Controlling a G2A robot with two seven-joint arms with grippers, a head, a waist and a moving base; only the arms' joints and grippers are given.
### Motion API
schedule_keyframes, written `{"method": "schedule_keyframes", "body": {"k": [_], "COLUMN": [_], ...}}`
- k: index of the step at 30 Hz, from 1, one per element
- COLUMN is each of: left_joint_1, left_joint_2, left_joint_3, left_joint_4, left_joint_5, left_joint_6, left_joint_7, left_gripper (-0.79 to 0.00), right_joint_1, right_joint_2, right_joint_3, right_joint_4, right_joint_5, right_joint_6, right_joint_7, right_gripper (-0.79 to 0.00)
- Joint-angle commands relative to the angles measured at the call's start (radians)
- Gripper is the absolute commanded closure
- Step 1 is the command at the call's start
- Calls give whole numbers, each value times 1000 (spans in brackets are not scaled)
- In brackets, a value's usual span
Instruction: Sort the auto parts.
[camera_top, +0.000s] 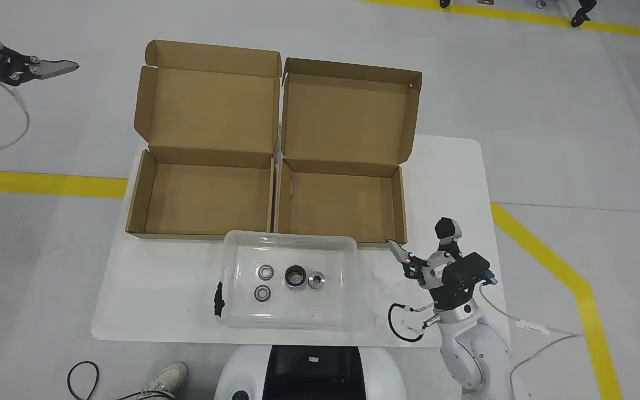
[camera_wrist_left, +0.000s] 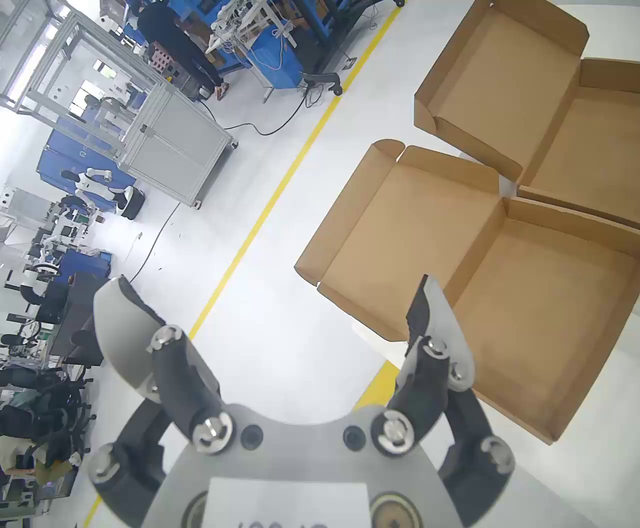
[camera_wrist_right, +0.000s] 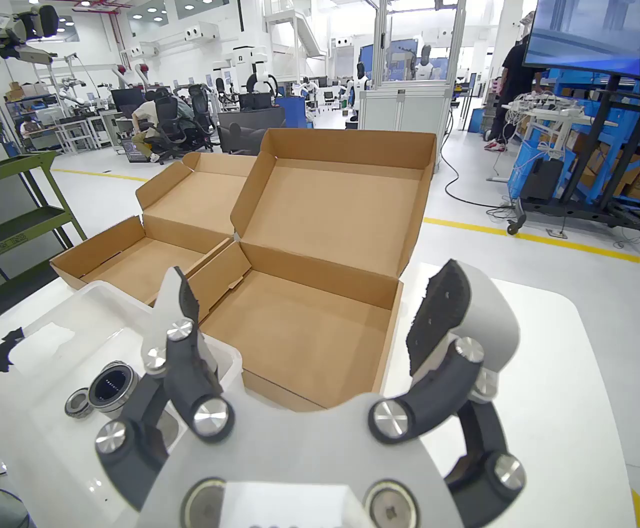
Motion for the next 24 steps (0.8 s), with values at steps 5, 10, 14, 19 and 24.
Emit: {"method": "schedule_keyframes", "body": {"k": [5,10,14,19,24], "left_joint_1": [0,0,0,0,0], "left_joint_2": [0,0,0,0,0], "left_joint_3": [0,0,0,0,0], "left_joint_4": [0,0,0,0,0], "left_joint_5": [0,0,0,0,0], "left_joint_6": [0,0,0,0,0], "left_joint_7": [0,0,0,0,0], "left_gripper": [-785,-785,-784,-785,-785], "right_joint_1": [0,0,0,2,13], "right_joint_2": [0,0,0,0,10], "right_joint_3": [0,0,0,0,-16], "right_joint_4": [0,0,0,-1,-67], "right_joint_5": [0,0,0,-1,-123], "right_joint_6": [0,0,0,2,-22], "right_joint_7": [0,0,0,3,83], "right_gripper": [-784,-785,-784,-785,-785]}}
